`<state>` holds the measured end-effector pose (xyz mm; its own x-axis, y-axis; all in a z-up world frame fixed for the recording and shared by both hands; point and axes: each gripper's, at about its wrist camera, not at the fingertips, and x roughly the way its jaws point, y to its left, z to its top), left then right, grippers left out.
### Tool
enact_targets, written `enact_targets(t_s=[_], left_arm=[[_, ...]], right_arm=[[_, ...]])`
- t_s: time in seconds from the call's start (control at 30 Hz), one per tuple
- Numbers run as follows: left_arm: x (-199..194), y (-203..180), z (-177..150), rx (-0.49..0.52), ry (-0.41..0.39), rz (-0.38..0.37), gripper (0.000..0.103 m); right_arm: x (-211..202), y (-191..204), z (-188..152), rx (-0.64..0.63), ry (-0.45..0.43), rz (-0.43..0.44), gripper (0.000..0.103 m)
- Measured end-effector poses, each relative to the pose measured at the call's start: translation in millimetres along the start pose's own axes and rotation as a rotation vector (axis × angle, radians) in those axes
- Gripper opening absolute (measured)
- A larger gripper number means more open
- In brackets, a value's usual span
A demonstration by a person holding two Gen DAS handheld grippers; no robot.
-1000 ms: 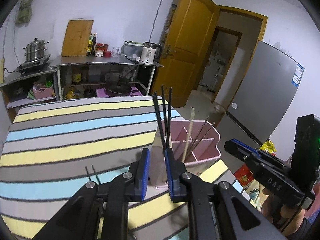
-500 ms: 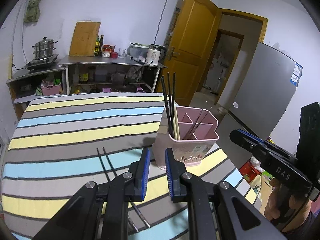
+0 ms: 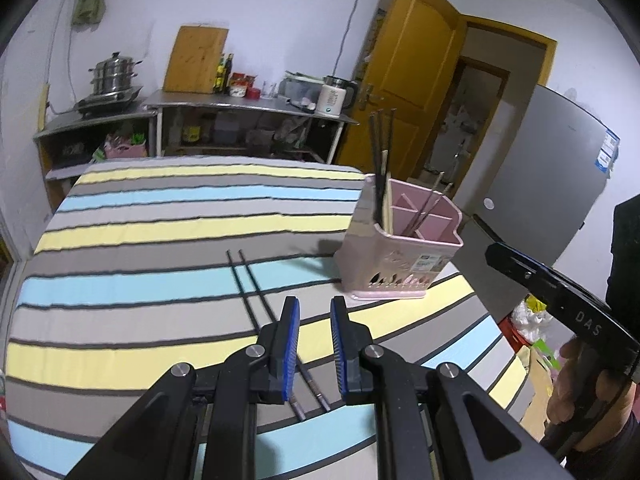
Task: Organize utensils
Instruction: 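Move both tools back down to the last black chopsticks on the table, then grasp a black chopstick with the left tool while the right tool grasps another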
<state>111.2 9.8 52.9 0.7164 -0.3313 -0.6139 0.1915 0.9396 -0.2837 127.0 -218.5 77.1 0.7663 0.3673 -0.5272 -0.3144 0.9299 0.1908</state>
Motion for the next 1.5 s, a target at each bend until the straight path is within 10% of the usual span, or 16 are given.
enact_targets(t_s=[1.5], left_arm=[[167.1, 64.2, -5.4, -0.063, 0.197, 0.167, 0.01]], right_arm=[[111.8, 9.1, -43.6, 0.0, 0.263, 0.089, 0.018]])
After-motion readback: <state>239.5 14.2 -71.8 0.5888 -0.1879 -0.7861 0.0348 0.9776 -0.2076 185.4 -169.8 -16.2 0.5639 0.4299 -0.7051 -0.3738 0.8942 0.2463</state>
